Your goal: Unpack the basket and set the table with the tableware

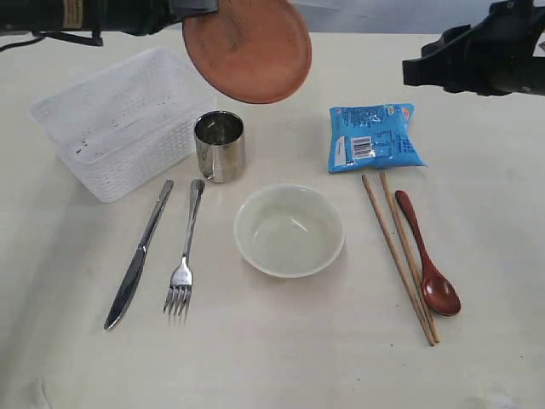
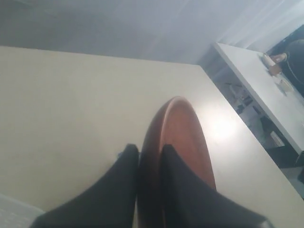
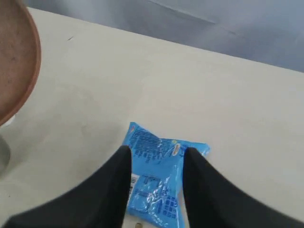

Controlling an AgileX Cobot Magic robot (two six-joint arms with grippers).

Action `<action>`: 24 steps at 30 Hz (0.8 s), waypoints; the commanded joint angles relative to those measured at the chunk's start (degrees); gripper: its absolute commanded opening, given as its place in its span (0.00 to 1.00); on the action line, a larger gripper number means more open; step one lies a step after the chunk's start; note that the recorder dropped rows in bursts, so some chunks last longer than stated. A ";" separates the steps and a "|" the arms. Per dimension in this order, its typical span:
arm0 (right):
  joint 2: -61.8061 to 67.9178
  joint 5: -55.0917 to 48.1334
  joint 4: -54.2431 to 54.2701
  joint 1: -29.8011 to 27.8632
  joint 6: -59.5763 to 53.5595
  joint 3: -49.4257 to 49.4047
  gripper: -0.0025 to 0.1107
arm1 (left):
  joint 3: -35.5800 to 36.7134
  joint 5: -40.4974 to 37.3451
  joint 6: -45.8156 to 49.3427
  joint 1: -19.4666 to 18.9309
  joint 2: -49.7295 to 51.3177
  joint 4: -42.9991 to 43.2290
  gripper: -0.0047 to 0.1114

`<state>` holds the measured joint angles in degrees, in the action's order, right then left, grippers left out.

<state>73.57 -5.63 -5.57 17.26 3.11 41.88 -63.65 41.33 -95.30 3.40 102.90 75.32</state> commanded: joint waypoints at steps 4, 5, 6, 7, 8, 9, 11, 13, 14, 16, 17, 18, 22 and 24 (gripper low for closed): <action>0.04 12.59 0.20 -4.17 1.84 0.28 0.34 | -6.46 3.91 1.02 1.35 7.13 -3.86 0.04; 0.18 13.07 0.20 -5.20 2.03 0.78 0.34 | -7.31 4.02 0.76 1.35 7.99 -3.86 0.04; 0.50 12.96 0.20 -6.42 2.03 1.36 0.34 | -7.99 4.02 0.63 1.35 8.69 -3.86 0.04; 0.89 12.96 0.20 -7.92 1.91 1.78 0.34 | -8.42 4.02 0.63 1.35 9.20 -3.86 0.04; 1.12 12.89 0.20 -9.50 1.63 2.00 0.34 | -8.87 4.05 0.63 1.35 9.70 -3.72 0.04; 1.52 12.44 0.20 -11.07 1.62 1.98 0.34 | -9.01 4.28 0.63 1.35 9.98 -3.72 0.04; 2.15 11.32 0.20 -13.38 1.62 1.98 0.34 | -9.51 4.28 0.63 1.35 10.39 -3.72 0.04; 2.99 10.99 0.20 -15.01 1.62 1.98 0.34 | -9.75 3.77 0.96 1.35 10.39 -3.49 0.04; 3.50 11.27 0.20 -15.69 1.62 1.98 0.34 | -10.00 3.77 0.97 1.35 10.39 -3.49 0.04; 4.56 11.39 0.32 -15.97 2.94 1.98 0.34 | -10.60 4.04 0.97 1.35 10.39 -3.38 0.04; 5.21 12.15 0.32 -15.97 3.35 1.98 0.34 | -10.87 4.04 0.97 1.35 10.39 -3.38 0.04; 6.00 12.66 0.32 -15.97 3.54 2.20 0.34 | -11.15 4.04 0.97 1.35 10.39 -3.38 0.04; 12.69 3.76 -1.03 -15.97 3.09 9.93 0.34 | -11.50 4.31 0.97 1.35 10.39 -3.38 0.04; 17.80 -4.01 -0.56 -15.97 0.92 16.51 0.34 | -11.48 4.21 0.97 1.35 10.39 -3.21 0.04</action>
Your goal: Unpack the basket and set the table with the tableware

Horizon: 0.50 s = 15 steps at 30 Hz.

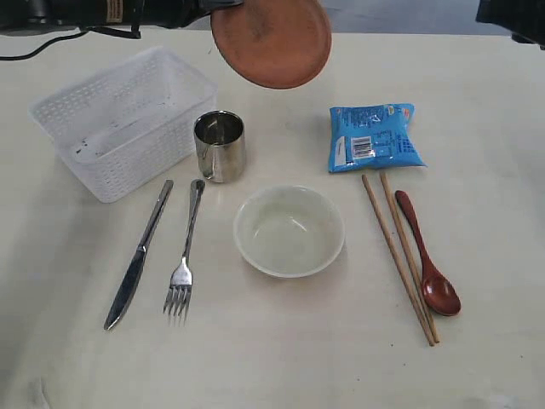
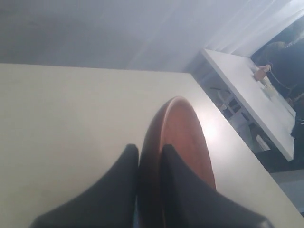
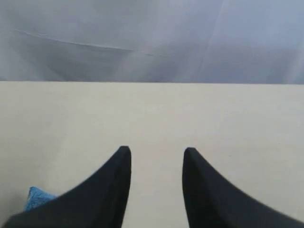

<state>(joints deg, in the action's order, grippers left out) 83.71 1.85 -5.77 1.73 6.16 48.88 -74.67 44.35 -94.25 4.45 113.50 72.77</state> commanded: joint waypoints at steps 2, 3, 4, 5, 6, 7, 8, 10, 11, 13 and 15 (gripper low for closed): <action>11.94 -16.43 5.06 -0.31 -7.35 14.41 0.34 | -0.47 1.29 -0.23 0.30 -0.21 -0.39 0.04; 13.93 -18.50 10.03 -0.31 -12.57 16.54 0.34 | -0.47 1.55 -0.20 0.30 -0.21 -0.09 0.04; 15.30 -20.17 15.29 -0.31 -17.95 18.34 0.34 | -0.47 1.91 -0.20 0.30 -0.21 0.00 0.04; 16.74 -22.72 23.08 -0.31 -26.33 19.99 0.34 | -0.47 2.13 -0.45 0.30 -0.21 0.23 0.04; 17.86 -25.26 31.62 -0.58 -34.94 21.39 0.34 | -0.47 2.13 -0.45 0.30 -0.21 0.36 0.04; 18.66 -28.43 41.07 -1.30 -43.69 22.70 0.34 | -0.47 2.13 -0.45 0.30 -0.21 0.36 0.04; 19.34 -31.61 48.74 -2.06 -50.92 23.75 0.34 | -0.47 2.13 -0.45 0.30 -0.21 0.48 0.04; 20.24 -41.80 66.58 -4.99 -66.00 25.58 0.34 | -0.47 2.13 -0.45 0.30 -0.21 0.48 0.04; 20.50 -47.73 72.49 -6.33 -70.71 25.71 0.34 | -0.47 2.13 -0.75 0.30 -0.21 0.47 0.04; 21.97 -63.52 85.88 -10.61 -80.64 25.58 0.38 | -0.47 2.52 -1.46 0.30 -0.21 0.94 0.04; 24.75 -71.81 89.03 -11.69 -82.41 25.58 0.57 | -0.47 3.90 -2.44 0.30 -0.21 1.36 0.04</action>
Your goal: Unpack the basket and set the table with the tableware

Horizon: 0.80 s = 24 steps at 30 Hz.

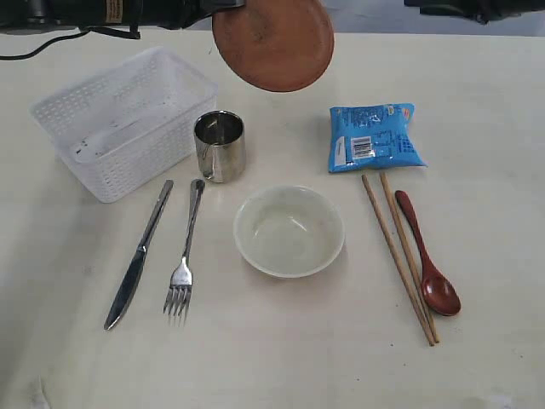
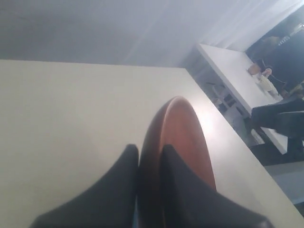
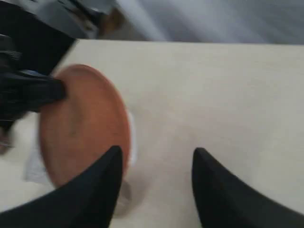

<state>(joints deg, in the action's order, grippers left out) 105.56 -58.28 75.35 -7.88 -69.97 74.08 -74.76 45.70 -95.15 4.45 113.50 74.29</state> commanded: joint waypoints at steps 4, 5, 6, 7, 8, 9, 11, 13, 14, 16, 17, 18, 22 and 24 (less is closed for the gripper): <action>8.49 -11.68 9.81 1.96 -7.53 0.38 0.61 | -0.38 5.70 -3.40 0.30 -0.21 1.25 0.04; 9.25 -11.68 9.93 3.49 -8.34 0.38 0.60 | -0.38 5.96 -4.32 0.30 -0.21 1.75 0.04; 10.12 -11.68 10.47 4.75 -9.29 0.38 0.60 | -0.38 6.99 -4.43 0.30 -0.21 2.22 0.04; 10.96 -11.68 11.51 5.87 -9.91 0.38 0.60 | -0.38 8.09 -4.43 0.30 -0.21 2.93 0.04; 11.59 -11.68 12.62 6.93 -10.70 0.38 0.60 | -0.38 9.12 -4.46 0.30 -0.21 3.46 0.04; 12.00 -11.68 13.55 7.94 -11.22 0.38 0.60 | -0.38 9.37 -4.57 0.30 -0.21 4.02 0.04; 12.45 -11.68 14.44 9.51 -11.67 0.38 0.58 | -0.38 9.37 -5.11 0.30 -0.21 4.93 0.04; 12.45 -11.68 14.82 10.16 -11.51 0.38 0.46 | -0.38 9.37 -5.11 0.30 -0.21 4.93 0.04; 12.45 -11.68 14.82 10.16 -10.57 0.38 0.37 | -0.38 9.37 -5.11 0.30 -0.21 4.93 0.04; 12.45 -11.68 14.82 10.04 -9.21 0.38 0.20 | -0.38 9.37 -5.11 0.30 -0.21 5.39 0.05; 12.45 -11.68 14.70 10.03 -8.53 0.38 0.08 | -0.38 9.37 -5.11 0.30 -0.21 5.39 0.07; 12.45 -11.68 14.51 10.03 -8.22 0.38 0.02 | -0.38 9.37 -5.11 0.30 -0.21 5.39 0.11; 12.45 -11.68 14.23 10.03 -7.36 0.38 0.02 | -0.38 9.37 -5.28 0.30 -0.21 5.91 0.37; 12.45 -11.68 13.99 9.66 -6.45 0.38 0.02 | -0.38 9.37 -5.72 0.08 -0.21 6.17 0.56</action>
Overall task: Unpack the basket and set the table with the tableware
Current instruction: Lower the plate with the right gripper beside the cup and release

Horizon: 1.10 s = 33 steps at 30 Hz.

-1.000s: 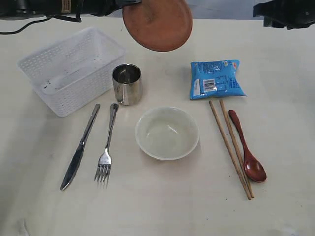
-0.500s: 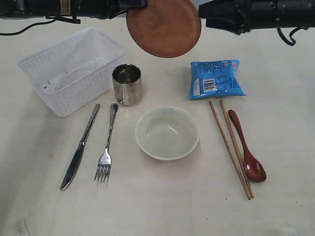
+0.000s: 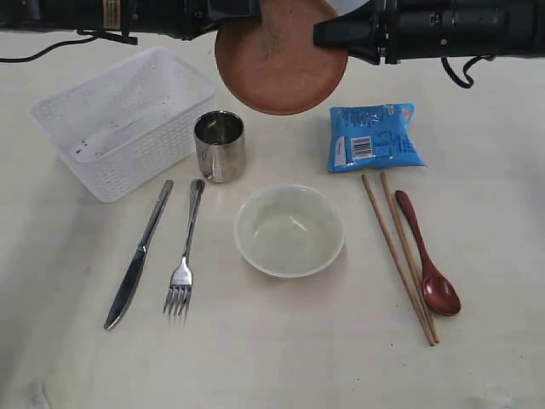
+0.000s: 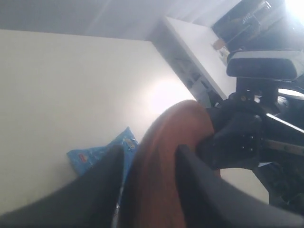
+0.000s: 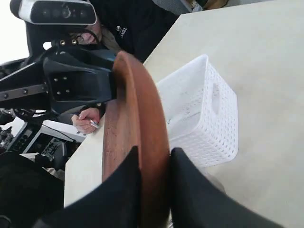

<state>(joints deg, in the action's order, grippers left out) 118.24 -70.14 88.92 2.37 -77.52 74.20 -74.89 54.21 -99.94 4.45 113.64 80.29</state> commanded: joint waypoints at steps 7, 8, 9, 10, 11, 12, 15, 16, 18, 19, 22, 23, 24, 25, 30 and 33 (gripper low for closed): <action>-0.23 8.09 -6.54 -4.10 7.87 0.26 0.02 | -0.24 1.14 -3.58 -2.66 -0.34 2.13 0.73; -0.23 9.34 -8.03 -4.22 9.21 0.26 0.02 | -0.24 1.28 -3.58 -3.17 -0.34 2.75 0.72; -0.23 10.50 -8.95 -4.22 10.17 -0.06 0.02 | -0.24 1.28 -3.86 -3.59 -0.34 3.42 0.72; -0.23 11.56 -9.05 -4.22 10.87 -0.55 0.02 | -0.24 1.43 -3.98 -3.90 -0.34 4.12 0.71; -0.23 12.54 -9.05 -4.04 10.85 -1.17 0.02 | -0.24 1.43 -3.98 -3.89 -0.34 4.77 0.70; -0.23 13.64 -8.84 -3.68 10.85 -1.72 0.02 | -0.24 1.43 -3.98 -3.89 -0.34 5.17 0.70; -0.23 18.82 -8.84 -2.20 11.15 -3.69 0.02 | -0.24 1.56 -3.98 -3.89 -0.34 6.03 0.69; -0.23 20.47 -8.84 -1.69 11.29 -4.23 0.02 | -0.24 1.92 -3.98 -3.89 -0.34 6.03 0.69; -0.23 22.54 -8.84 -0.53 11.70 -5.34 0.02 | -0.13 3.48 -3.98 -3.89 -0.34 6.33 0.69; -0.23 23.04 -8.56 0.14 11.70 -5.76 0.02 | -0.13 4.05 -3.98 -3.89 -0.34 6.33 0.69; -0.23 25.29 -8.15 2.61 11.93 -6.42 0.02 | -0.13 4.43 -3.98 -3.89 -0.34 6.33 0.69; -0.23 26.75 -8.15 3.63 12.34 -6.52 0.02 | -0.13 4.44 -3.98 -3.89 -0.34 6.45 0.69; -0.23 28.69 -8.15 4.65 12.91 -6.67 0.02 | -0.13 4.44 -3.98 -3.89 -0.34 6.54 0.69; -0.23 30.77 -8.15 5.36 13.56 -6.67 0.02 | -0.13 4.44 -3.98 -3.89 -0.34 6.93 0.69; -0.23 37.06 -8.15 7.85 15.49 -6.67 0.02 | -0.13 4.44 -3.98 -3.89 -0.34 9.49 0.69; -0.02 37.06 -8.77 8.09 16.73 -6.76 0.02 | -0.13 4.44 -3.98 -3.89 -0.34 9.49 0.69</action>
<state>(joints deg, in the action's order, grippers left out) 118.35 -34.30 80.59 10.43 -61.29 67.73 -74.89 58.32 -103.57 0.56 113.64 89.54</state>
